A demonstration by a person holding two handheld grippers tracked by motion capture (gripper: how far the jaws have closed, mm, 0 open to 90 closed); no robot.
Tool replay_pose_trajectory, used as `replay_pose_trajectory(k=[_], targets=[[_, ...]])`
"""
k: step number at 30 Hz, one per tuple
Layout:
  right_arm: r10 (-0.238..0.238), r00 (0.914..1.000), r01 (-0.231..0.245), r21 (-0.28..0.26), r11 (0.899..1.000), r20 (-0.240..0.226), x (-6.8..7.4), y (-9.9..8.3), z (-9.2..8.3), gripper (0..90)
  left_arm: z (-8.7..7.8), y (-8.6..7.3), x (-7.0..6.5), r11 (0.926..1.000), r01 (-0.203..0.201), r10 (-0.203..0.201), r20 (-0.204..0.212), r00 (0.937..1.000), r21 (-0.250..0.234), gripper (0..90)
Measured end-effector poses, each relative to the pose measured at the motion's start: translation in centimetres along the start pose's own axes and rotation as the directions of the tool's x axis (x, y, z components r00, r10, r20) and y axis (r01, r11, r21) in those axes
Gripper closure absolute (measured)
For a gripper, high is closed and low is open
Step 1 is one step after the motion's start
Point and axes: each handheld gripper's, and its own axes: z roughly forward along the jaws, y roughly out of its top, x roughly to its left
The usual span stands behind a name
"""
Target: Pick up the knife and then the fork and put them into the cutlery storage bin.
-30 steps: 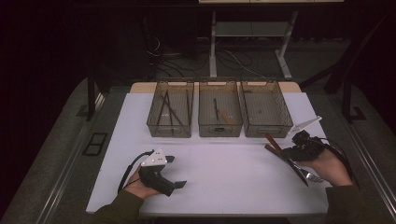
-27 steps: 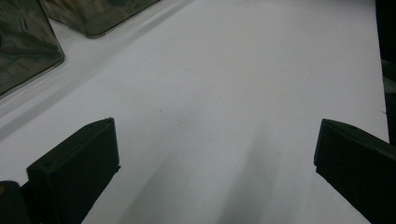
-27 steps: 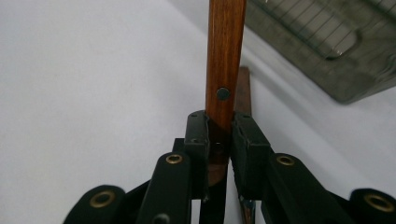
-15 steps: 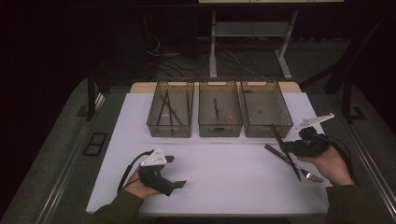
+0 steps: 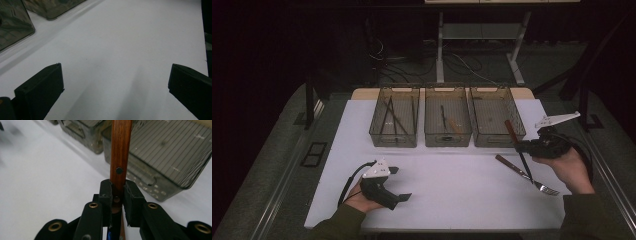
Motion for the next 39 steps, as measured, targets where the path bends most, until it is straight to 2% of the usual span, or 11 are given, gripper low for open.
replay_pose_trajectory(k=[6,18,26,33,39], targets=[[0.015,0.9999,-0.014,-0.042,0.999,0.004,-0.6,1.6,-0.4,77.8,0.0,0.0,0.0,1.0000,0.001,-0.001,0.002,1.0000,-0.001,0.0],[0.023,0.9987,-0.019,-0.082,0.996,0.045,-2.1,5.8,-1.2,77.8,0.0,0.0,0.1,1.0000,-0.005,0.005,0.003,1.0000,-0.001,0.0],[0.004,0.9958,0.006,-0.108,0.994,0.091,-3.3,9.5,-1.5,77.8,0.0,0.0,0.0,1.0000,0.000,0.000,0.004,1.0000,-0.001,0.0],[-0.012,0.9896,0.027,-0.105,0.994,0.144,-4.2,12.1,-0.2,77.8,0.0,0.0,0.0,1.0000,0.001,-0.001,0.008,1.0000,-0.003,0.0],[-0.018,0.9839,0.033,-0.083,0.996,0.178,-4.9,13.0,2.3,77.8,0.0,0.0,0.0,1.0000,0.001,-0.001,0.011,0.9999,-0.005,0.0]])
